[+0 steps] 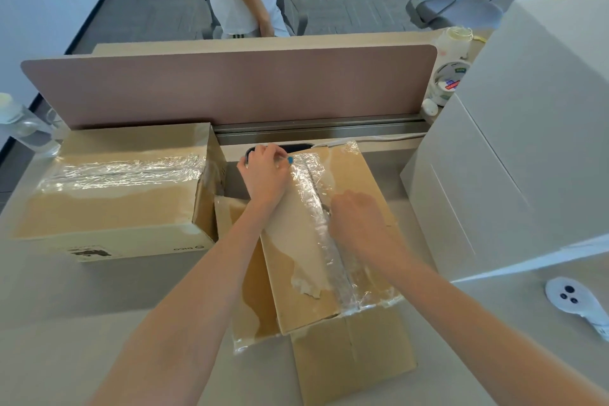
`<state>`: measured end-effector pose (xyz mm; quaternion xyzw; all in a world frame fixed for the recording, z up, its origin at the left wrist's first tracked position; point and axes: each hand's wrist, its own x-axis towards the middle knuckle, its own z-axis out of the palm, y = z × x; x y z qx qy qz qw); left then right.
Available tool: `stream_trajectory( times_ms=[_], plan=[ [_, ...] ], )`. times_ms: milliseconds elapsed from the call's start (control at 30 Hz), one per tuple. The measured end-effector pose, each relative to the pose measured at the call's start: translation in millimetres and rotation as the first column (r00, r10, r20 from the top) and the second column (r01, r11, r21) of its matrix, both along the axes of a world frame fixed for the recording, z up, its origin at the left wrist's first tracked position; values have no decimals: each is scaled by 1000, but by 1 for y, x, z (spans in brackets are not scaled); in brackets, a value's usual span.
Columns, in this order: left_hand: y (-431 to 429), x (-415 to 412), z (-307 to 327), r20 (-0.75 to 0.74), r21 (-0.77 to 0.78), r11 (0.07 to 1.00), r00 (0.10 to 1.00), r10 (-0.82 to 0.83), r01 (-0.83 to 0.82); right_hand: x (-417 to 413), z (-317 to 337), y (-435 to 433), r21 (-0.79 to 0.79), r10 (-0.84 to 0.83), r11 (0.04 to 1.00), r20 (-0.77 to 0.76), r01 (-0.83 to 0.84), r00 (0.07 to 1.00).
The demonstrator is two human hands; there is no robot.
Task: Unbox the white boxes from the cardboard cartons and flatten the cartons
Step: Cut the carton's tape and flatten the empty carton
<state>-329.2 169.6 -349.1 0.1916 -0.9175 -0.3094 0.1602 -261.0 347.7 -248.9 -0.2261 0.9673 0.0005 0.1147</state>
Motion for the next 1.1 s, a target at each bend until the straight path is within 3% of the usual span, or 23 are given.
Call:
stream_trajectory(
  times_ms=[167,367,500,767,900,1100],
  plan=[
    [1,3,5,38,-32,999,999,4,-2,22,-3,14,-8,5,1000,-40,-5,999],
    [3,47,6,163,-290,935,973,-164,206,29,-9,21,-31,-31,999,-61,29,998],
    [15,92,0,249,-302,898,936,-249,320,34,-11,19,-34,-41,999,-62,38,997],
    [46,169,2,266,-322,863,912,-312,389,39,-11,20,-65,-58,996,-57,54,997],
    [61,200,7,284,-261,854,882,-377,450,40,-13,21,-78,-55,996,-66,49,996],
    [69,228,3,384,-315,759,808,-447,569,41,-10,21,-54,-7,999,-78,3,997]
  ],
)
